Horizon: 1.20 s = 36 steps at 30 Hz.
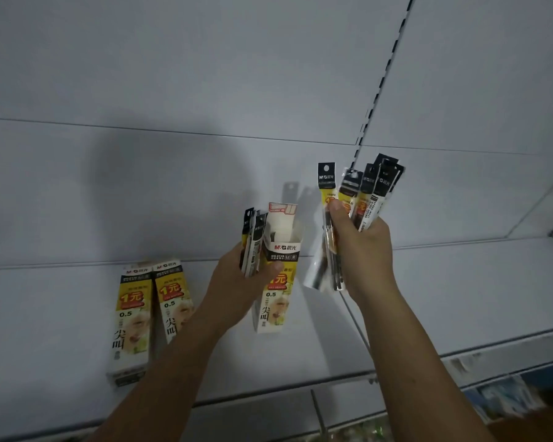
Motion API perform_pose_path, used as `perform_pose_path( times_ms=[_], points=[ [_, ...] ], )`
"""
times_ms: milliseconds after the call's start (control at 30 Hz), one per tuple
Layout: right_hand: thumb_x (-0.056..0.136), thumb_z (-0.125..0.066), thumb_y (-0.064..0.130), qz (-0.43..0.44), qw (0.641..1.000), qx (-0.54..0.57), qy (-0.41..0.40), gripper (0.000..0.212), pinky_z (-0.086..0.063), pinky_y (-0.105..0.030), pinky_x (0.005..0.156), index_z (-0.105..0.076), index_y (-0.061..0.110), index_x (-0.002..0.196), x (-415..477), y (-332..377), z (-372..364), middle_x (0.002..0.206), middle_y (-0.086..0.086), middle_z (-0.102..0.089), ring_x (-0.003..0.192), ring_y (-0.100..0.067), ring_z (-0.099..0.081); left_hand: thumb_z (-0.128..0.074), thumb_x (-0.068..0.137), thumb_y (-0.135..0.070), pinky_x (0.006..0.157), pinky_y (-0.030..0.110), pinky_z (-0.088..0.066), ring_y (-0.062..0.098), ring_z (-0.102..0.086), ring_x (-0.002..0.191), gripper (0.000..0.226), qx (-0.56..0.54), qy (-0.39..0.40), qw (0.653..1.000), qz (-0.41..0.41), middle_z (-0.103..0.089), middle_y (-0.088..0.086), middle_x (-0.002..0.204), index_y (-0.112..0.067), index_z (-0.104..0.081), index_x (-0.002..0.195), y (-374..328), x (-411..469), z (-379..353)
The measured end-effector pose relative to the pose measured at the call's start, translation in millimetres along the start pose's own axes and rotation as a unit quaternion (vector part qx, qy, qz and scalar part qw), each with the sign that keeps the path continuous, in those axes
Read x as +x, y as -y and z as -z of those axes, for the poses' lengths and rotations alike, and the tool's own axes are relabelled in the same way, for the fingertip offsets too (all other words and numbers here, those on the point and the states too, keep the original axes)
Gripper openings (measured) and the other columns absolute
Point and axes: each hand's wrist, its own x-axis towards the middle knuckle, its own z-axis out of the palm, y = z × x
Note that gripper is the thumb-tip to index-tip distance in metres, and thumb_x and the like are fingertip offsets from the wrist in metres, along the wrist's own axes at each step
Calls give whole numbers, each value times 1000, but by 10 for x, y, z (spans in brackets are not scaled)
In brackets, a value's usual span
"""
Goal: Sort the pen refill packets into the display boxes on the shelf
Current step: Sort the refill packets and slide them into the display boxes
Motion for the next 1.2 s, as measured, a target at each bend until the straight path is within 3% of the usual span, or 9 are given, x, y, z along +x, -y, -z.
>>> perform_pose_path(
  times_ms=[267, 400, 467, 567, 667, 867, 1000, 1100, 1200],
  points=[
    [98, -69, 40, 48, 999, -6, -4, 14, -54, -14, 66, -72, 28, 90, 126, -15, 8, 83, 16, -76, 78, -4, -73, -73, 94, -24, 65, 16, -55, 2, -75, 84, 17, -9, -7, 1000, -3, -78, -17, 95, -31, -70, 109, -60, -15, -102],
    [98, -71, 39, 69, 995, 64, -45, 20, -64, -39, 76, -71, 24, 85, 242, 17, 34, 82, -1, -77, 80, -26, -75, -73, 95, -16, 57, 10, -49, -4, -68, 66, 17, 5, -14, 1000, -6, -74, -21, 79, -23, -70, 110, -75, -35, -144],
    [97, -71, 39, 83, 991, 94, -52, 21, -64, -44, 76, -70, 22, 84, 313, 54, 18, 83, -5, -75, 80, -32, -75, -74, 95, -15, 56, 9, -47, -5, -65, 61, 17, 20, -13, 1000, -9, -73, -22, 76, -21, -70, 111, -71, -50, -162],
    [98, -71, 33, 124, 990, 60, -31, 21, -58, -29, 65, -67, 20, 82, 389, 122, -56, 72, 4, -70, 67, -13, -69, -75, 94, -19, 59, 10, -49, -4, -69, 70, 19, 47, -14, 999, -13, -75, -23, 83, -26, -70, 111, -75, -71, -177],
    [100, -69, 25, 161, 986, 36, 32, 21, -51, -23, 59, -65, 15, 82, 377, 122, -158, 69, 4, -67, 61, -11, -62, -76, 94, -20, 64, 11, -52, -2, -73, 81, 21, 59, -13, 998, -14, -77, -22, 91, -30, -70, 111, -85, -97, -184],
    [101, -68, 29, 217, 974, -18, 65, 20, -53, -26, 62, -65, 20, 83, 298, -6, -194, 71, 5, -66, 66, -16, -64, -77, 94, -20, 64, 11, -51, -3, -72, 79, 23, 70, -12, 997, -24, -77, -21, 92, -27, -71, 114, -120, -142, -206],
    [99, -70, 26, 231, 965, -65, 102, 20, -45, -9, 60, -64, 29, 80, 215, -64, -96, 69, 24, -66, 65, 0, -64, -76, 93, -16, 59, 8, -47, -8, -66, 64, 20, 66, -31, 997, -20, -73, -26, 77, -25, -70, 109, -128, -156, -207],
    [97, -74, 25, 226, 963, -94, 117, 22, -44, -7, 61, -62, 34, 80, 175, -54, -42, 67, 33, -63, 66, 6, -63, -76, 93, -15, 57, 8, -47, -7, -65, 63, 20, 55, -40, 998, -13, -73, -25, 77, -23, -71, 111, -117, -158, -203],
    [92, -79, 27, 216, 967, -92, 102, 32, -45, -8, 58, -55, 33, 72, 185, -55, -15, 61, 30, -61, 60, 5, -60, -75, 94, -14, 59, 8, -48, -6, -68, 70, 20, 54, -37, 998, -12, -75, -24, 83, -20, -72, 113, -130, -156, -211]
  ],
)
